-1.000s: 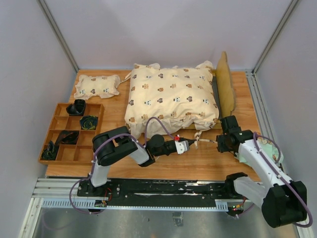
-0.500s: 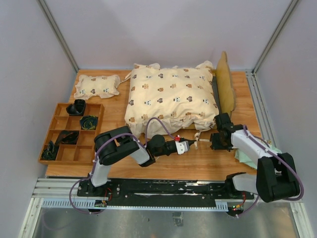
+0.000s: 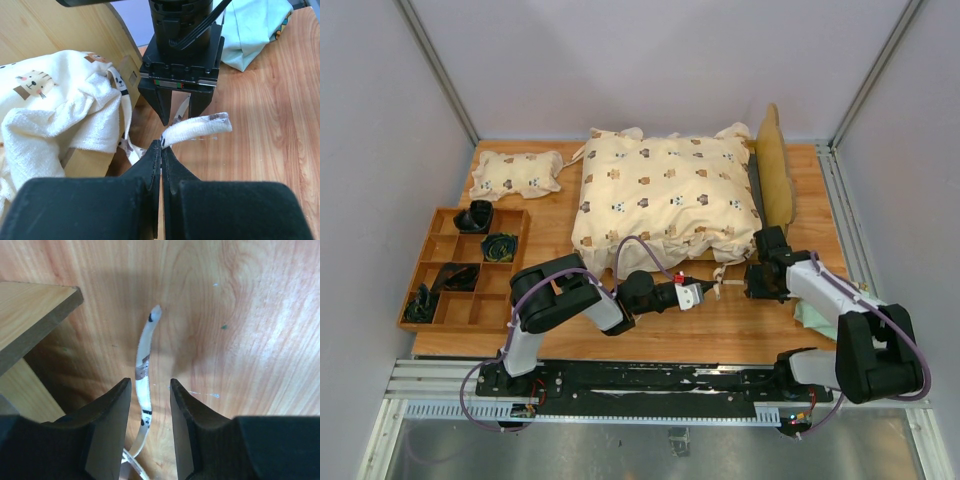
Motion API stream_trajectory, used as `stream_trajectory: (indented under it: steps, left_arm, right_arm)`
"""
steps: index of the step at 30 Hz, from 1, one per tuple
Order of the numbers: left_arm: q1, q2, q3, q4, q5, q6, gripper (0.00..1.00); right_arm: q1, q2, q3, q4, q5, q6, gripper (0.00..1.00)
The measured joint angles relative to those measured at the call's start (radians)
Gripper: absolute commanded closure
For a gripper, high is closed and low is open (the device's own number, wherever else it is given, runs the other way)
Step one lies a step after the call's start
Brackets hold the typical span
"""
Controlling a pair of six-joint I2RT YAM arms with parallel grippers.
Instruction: Set up the pet bed
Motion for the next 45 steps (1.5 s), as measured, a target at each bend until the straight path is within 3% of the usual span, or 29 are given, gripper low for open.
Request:
stream_trajectory:
  steps: [12,14,21,30,34,39,45]
  left_arm:
    - [0.000,0.000,0.006,0.000,0.000,0.000,1.00]
    - [0.000,0.000,0.006,0.000,0.000,0.000,1.00]
    - [0.000,0.000,0.005,0.000,0.000,0.000,1.00]
    - [0.000,0.000,0.005,0.000,0.024,-0.008,1.00]
    - [-0.005,0.011,0.008,-0.003,0.057,-0.015,1.00]
    - [-0.027,0.065,0.003,0.037,0.017,-0.052,0.99]
    - [-0.031,0.084,-0.001,0.053,-0.070,-0.097,0.97]
  right_arm:
    - [-0.003,0.043,0.011,0.019,-0.018,0.028,0.63]
    - [-0.003,0.061,0.023,0.029,-0.021,0.030,0.67]
    - [-0.008,0.074,0.024,0.038,-0.013,0.024,0.99]
    - [-0.008,-0.032,-0.043,0.026,0.055,-0.007,1.00]
    - [-0.009,-0.140,-0.052,0.040,0.149,-0.127,1.00]
    - [-0.010,-0.341,-0.091,0.113,0.282,-0.421,1.00]
    - [-0.010,-0.452,-0.226,0.264,0.301,-0.782,1.00]
